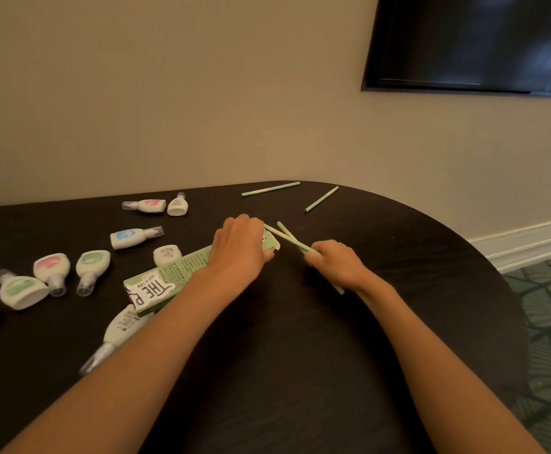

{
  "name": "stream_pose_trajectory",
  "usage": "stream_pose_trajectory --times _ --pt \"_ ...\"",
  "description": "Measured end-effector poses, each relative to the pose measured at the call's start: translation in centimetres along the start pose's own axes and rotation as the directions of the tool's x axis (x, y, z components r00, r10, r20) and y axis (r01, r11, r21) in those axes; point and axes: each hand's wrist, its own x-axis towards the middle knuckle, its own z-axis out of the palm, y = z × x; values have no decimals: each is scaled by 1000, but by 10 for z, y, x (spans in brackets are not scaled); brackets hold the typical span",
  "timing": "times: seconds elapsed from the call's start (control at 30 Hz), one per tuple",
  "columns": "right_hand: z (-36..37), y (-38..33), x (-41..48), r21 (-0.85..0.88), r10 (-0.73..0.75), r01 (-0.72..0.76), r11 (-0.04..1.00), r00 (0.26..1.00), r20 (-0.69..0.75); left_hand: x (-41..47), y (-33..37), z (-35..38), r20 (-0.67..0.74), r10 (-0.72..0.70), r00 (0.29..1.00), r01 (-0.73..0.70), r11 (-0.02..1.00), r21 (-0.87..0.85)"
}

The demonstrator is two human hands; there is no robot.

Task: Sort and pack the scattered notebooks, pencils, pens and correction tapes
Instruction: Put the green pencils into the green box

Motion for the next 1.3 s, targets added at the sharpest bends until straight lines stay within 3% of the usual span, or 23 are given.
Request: stream_pose_trajectory --times 0.07,0.13,0.17,0.23,0.3,0.5,0.63,0.8,0.93,1.17,1.3 --pt "5 -18 -6 440 47 -74 895 996 72 -5 -11 -6 -4 -10 1000 10 1000 -5" --pt "13 -31 -11 789 8 -174 589 978 210 -10 -23 -12 -3 -25 1000 25 1000 1" --pt "18 -38 -13 874 -38 -213 436 966 254 -13 -29 -16 -6 -36 999 36 999 4" --pt "28 -51 -15 936 -101 -278 216 947 304 -19 -42 -23 -8 -59 998 59 998 12" --pt "38 -66 -16 941 -127 -328 76 933 336 -25 -54 -29 0 -77 997 77 997 28" --pt "64 -109 -20 922 -92 -369 -115 928 360 -46 -91 -41 19 -93 995 93 996 8" --pt "79 -137 -24 941 27 -316 -125 947 322 -58 -114 -47 27 -82 996 84 994 -65" --pt "94 -160 -20 979 232 -138 149 967 101 -69 -138 -47 101 -5 995 20 990 -139" --pt "99 -167 -20 946 230 -109 304 972 38 -68 -150 -48 192 58 980 -17 977 -210" --pt "107 -177 -21 967 146 -99 236 987 66 -69 -159 -47 289 138 947 -70 970 -233" --pt "110 -183 -22 976 155 -48 210 988 15 -67 -163 -50 262 141 955 -75 966 -247"
